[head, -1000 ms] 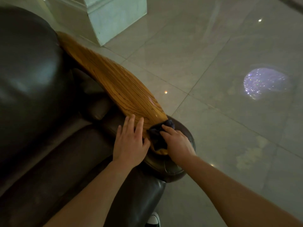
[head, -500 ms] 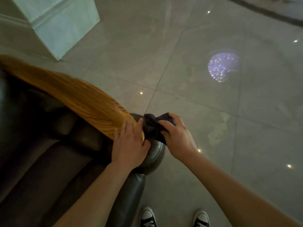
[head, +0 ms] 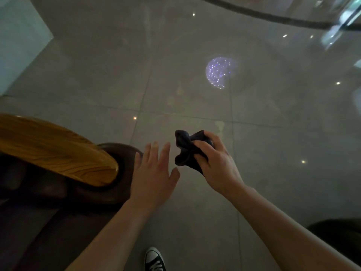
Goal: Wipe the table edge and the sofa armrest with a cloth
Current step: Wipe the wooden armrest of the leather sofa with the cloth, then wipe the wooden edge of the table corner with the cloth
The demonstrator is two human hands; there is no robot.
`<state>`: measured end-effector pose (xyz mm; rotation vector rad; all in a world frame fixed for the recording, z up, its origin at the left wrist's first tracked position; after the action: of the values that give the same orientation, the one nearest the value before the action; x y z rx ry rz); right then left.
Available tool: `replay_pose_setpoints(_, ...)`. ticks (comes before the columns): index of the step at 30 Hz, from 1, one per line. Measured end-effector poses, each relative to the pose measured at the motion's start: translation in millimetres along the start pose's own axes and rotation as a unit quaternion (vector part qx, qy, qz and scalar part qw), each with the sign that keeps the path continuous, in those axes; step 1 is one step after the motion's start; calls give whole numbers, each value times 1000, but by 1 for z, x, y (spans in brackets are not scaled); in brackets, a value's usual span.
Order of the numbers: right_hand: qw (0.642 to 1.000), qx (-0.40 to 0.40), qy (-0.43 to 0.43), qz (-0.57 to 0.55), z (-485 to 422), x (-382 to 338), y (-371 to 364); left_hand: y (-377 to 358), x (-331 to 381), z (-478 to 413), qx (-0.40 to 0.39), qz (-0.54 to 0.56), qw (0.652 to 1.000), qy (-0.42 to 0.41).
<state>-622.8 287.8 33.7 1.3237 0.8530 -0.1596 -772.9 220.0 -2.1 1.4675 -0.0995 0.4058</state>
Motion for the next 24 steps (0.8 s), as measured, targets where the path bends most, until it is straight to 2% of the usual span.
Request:
replay_pose_setpoints(12,994,76,-82,-9,101,120,117,-41,171,11,-47,-35,993,-104)
replay_pose_setpoints(24,971,151,-187,-5,231,235,226,-83,357,45,-79,-55,972,-216)
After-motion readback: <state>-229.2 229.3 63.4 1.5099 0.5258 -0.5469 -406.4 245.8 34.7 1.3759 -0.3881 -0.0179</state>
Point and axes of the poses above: each hand's wrist, its own z-axis away from the middle knuckle, its own y-axis out of the back of the hand, x = y × z, the point moved 10 cm from there along -z, towards the middle knuckle, and after that the axes turned 2 degrees about -x, right-handed, at the moved point
